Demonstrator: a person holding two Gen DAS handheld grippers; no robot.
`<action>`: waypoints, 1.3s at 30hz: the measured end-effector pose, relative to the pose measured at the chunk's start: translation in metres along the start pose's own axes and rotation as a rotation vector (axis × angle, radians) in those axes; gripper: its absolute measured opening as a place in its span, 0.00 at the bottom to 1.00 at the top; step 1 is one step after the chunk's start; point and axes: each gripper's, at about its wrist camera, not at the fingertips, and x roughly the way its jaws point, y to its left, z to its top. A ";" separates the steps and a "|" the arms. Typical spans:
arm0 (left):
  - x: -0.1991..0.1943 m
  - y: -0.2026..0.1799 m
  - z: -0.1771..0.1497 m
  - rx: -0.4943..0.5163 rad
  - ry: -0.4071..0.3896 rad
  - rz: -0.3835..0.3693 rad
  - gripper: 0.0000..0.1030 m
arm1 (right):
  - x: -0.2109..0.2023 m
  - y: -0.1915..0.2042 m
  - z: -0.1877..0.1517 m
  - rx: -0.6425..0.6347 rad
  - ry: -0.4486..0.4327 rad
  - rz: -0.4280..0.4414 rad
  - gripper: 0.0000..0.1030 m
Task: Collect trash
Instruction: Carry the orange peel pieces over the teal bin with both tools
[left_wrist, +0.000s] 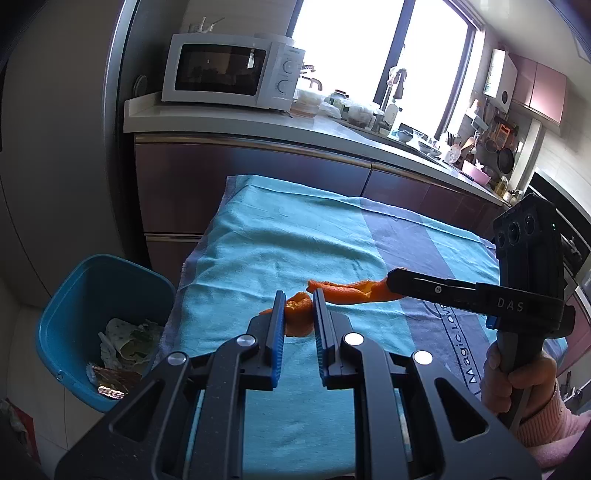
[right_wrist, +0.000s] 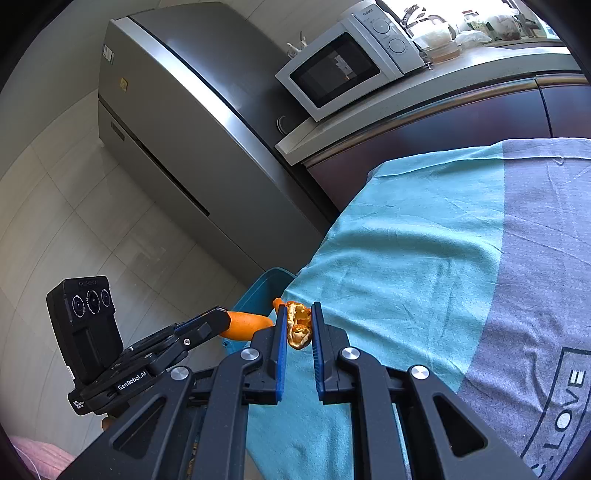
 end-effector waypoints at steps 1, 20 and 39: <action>0.000 0.000 0.000 -0.001 -0.001 0.002 0.15 | 0.001 0.001 0.000 0.000 0.001 0.000 0.11; -0.006 0.010 0.002 -0.018 -0.013 0.025 0.15 | 0.016 0.009 0.003 -0.013 0.021 0.018 0.11; -0.012 0.023 0.005 -0.040 -0.027 0.052 0.15 | 0.027 0.016 0.009 -0.028 0.041 0.048 0.11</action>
